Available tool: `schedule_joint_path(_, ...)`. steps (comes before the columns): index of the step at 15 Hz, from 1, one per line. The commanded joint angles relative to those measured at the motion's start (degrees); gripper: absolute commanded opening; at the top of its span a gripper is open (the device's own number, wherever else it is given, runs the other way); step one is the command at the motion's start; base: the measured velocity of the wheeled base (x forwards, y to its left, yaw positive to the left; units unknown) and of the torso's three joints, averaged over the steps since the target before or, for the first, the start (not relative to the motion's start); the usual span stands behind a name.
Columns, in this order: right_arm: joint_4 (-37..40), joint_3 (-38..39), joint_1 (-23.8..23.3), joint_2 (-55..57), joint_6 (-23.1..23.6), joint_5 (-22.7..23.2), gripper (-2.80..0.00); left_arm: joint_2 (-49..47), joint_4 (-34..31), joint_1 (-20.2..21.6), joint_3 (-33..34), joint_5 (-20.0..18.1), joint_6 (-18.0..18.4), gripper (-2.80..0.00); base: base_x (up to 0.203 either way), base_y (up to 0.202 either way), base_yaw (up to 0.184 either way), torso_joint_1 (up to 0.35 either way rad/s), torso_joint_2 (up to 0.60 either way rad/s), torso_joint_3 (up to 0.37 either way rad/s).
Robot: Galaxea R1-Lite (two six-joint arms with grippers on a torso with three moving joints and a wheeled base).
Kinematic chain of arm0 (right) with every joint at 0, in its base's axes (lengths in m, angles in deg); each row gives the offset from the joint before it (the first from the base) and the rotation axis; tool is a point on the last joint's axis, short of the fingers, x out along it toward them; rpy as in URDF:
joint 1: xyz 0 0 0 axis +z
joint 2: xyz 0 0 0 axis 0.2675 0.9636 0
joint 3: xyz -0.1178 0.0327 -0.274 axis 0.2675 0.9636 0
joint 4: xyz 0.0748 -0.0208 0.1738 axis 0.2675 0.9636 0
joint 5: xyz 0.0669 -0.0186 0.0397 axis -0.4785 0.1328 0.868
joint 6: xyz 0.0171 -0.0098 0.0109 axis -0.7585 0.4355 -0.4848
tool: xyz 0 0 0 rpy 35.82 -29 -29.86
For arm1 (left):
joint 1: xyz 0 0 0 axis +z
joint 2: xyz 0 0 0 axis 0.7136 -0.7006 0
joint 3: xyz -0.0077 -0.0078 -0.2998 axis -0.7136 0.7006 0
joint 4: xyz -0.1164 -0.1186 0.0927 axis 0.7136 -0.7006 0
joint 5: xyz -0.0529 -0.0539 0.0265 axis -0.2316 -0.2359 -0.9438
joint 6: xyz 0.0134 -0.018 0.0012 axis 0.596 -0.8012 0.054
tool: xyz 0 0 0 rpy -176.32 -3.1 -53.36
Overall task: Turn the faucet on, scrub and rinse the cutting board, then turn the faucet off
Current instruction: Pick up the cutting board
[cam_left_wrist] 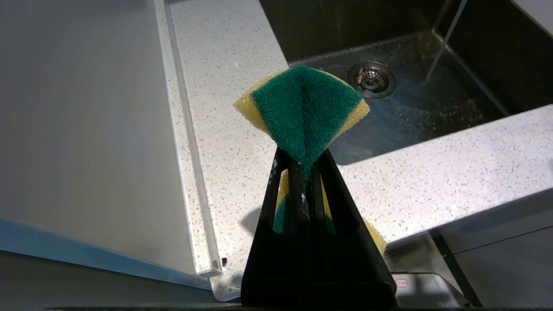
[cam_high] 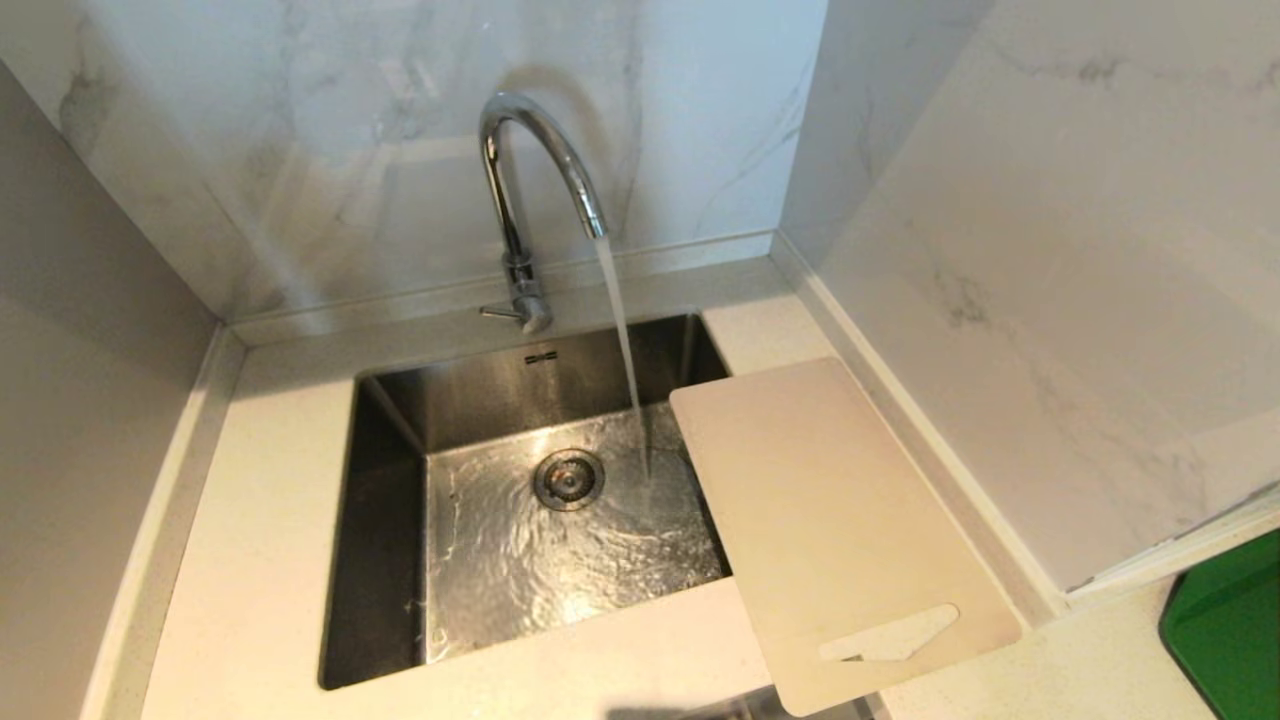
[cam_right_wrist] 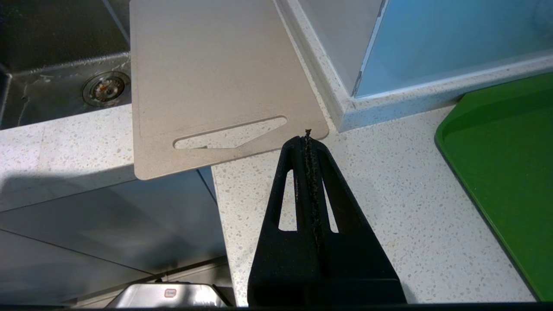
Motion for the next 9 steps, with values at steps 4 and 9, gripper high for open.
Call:
schedule_joint_path(4, 0.0, 0.0, 0.0, 0.0, 0.0, 0.0, -2.80, 0.0, 0.1, -0.1, 0.1, 0.0, -0.6, -2.80, 0.000, 0.000, 0.000, 0.000, 0.00, 0.000)
schedule_joint_path(9, 0.0, 0.1, 0.0, 0.0, 0.0, 0.0, -2.80, 0.0, 0.0, -0.1, 0.1, 0.0, -0.6, -2.80, 0.000, 0.000, 0.000, 0.000, 0.00, 0.000)
